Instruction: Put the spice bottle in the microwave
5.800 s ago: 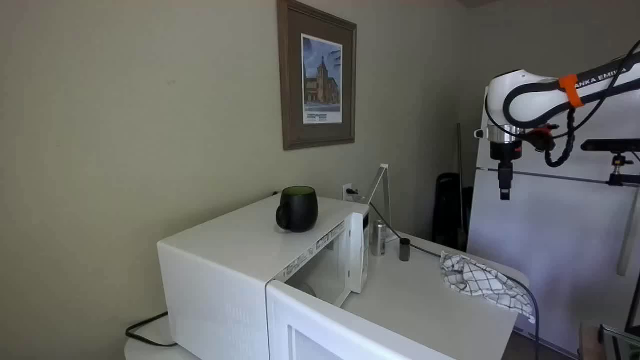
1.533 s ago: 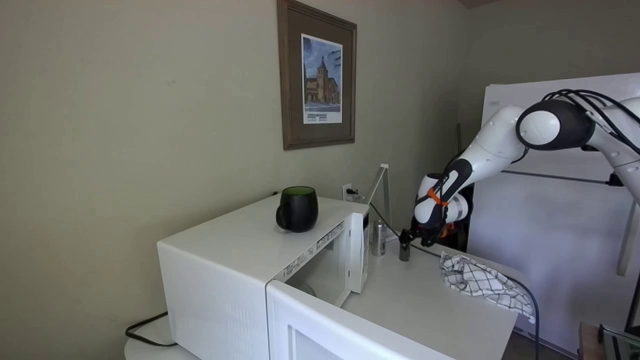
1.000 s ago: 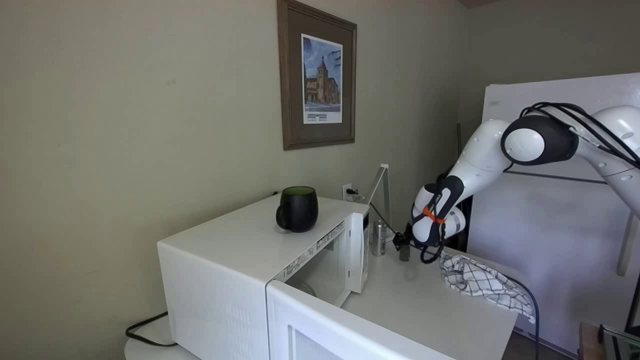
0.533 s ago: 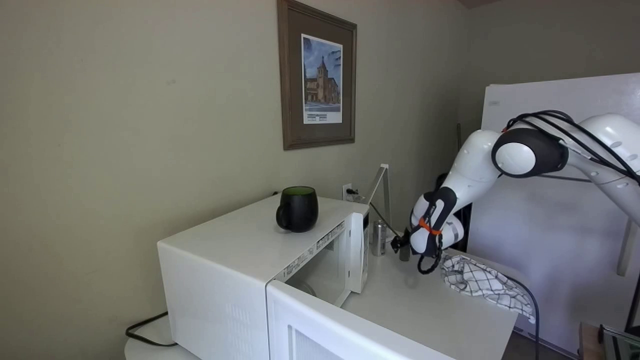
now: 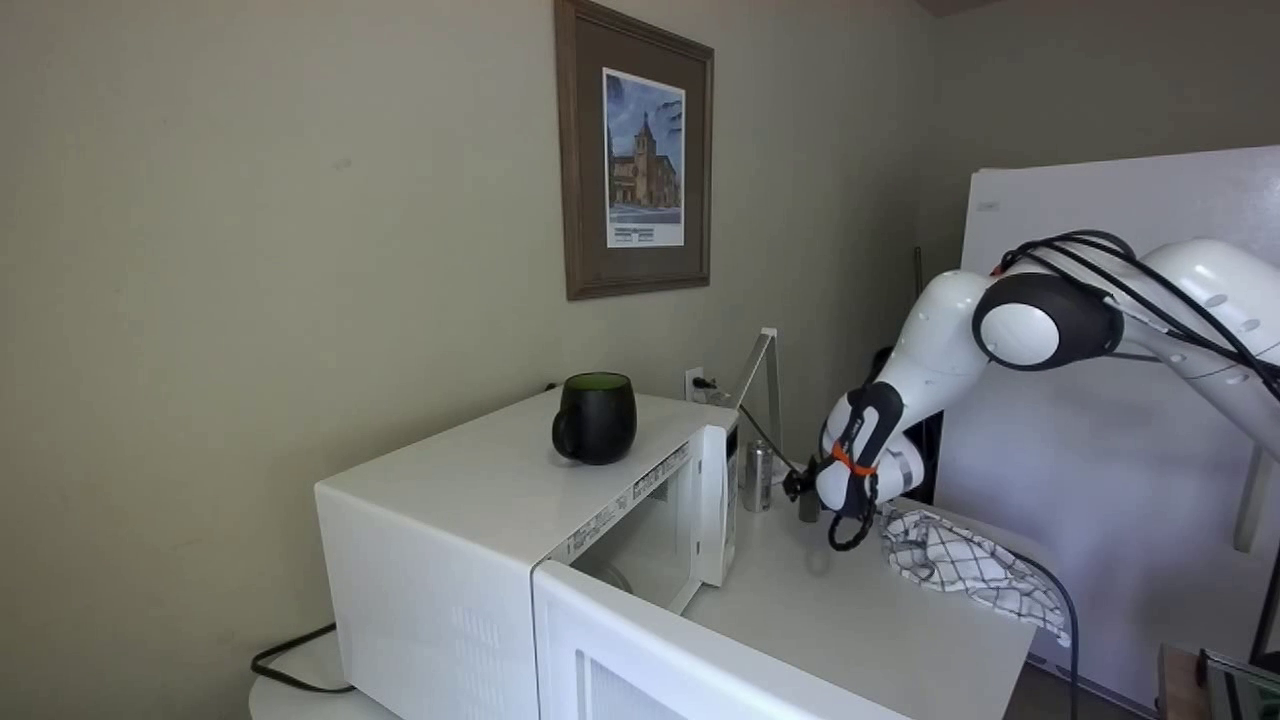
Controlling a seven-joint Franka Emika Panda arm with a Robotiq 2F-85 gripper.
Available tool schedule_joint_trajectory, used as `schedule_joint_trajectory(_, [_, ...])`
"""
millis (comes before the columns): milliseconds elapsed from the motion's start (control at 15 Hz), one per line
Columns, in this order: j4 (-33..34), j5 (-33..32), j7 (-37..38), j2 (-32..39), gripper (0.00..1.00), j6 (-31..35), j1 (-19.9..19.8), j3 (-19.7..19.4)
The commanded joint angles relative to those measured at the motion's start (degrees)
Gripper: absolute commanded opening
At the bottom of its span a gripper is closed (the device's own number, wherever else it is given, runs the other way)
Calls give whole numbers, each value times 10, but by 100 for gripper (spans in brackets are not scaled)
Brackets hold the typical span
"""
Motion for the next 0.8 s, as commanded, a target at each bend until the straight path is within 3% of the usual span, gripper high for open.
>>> schedule_joint_trajectory(0, [17,26,6,26,58,21,18,-14])
schedule_joint_trajectory(267, [3,18,-10,1,26,-3,14,-5])
schedule_joint_trajectory(467, [-42,-13,-47,-66,23,-32,-1,17])
schedule_joint_trajectory(733, [-110,-80,-123,-185,23,-68,-66,103])
